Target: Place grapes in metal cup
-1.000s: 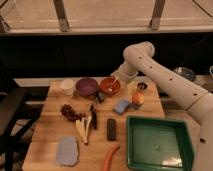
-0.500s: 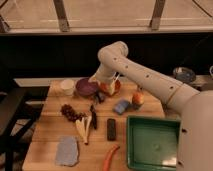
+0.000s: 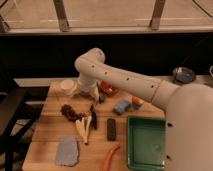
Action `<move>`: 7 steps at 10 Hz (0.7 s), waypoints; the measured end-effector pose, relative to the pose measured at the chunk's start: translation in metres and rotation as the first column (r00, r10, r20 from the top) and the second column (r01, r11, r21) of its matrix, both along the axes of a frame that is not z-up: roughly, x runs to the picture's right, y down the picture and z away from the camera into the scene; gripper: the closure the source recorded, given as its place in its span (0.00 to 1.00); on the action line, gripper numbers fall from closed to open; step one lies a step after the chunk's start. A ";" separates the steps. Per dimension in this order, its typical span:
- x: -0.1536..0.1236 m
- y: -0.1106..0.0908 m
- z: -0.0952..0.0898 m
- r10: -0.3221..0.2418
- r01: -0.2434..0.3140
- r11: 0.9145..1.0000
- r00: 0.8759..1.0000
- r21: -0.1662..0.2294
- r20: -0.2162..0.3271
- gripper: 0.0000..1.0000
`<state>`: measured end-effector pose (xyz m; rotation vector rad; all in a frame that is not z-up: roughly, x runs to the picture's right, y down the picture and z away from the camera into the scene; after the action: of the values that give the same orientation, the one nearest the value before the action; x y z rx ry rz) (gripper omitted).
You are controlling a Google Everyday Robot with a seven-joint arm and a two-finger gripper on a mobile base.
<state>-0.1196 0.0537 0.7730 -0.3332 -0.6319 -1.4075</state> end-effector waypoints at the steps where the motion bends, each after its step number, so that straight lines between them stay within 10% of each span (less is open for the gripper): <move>1: -0.012 0.008 -0.002 -0.043 0.043 0.999 0.999 0.005 0.027 0.20; 7: -0.051 0.010 0.022 -0.102 0.099 0.995 0.989 0.030 0.105 0.20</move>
<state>-0.1710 0.0639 0.7954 -0.2751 -0.6925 -1.5358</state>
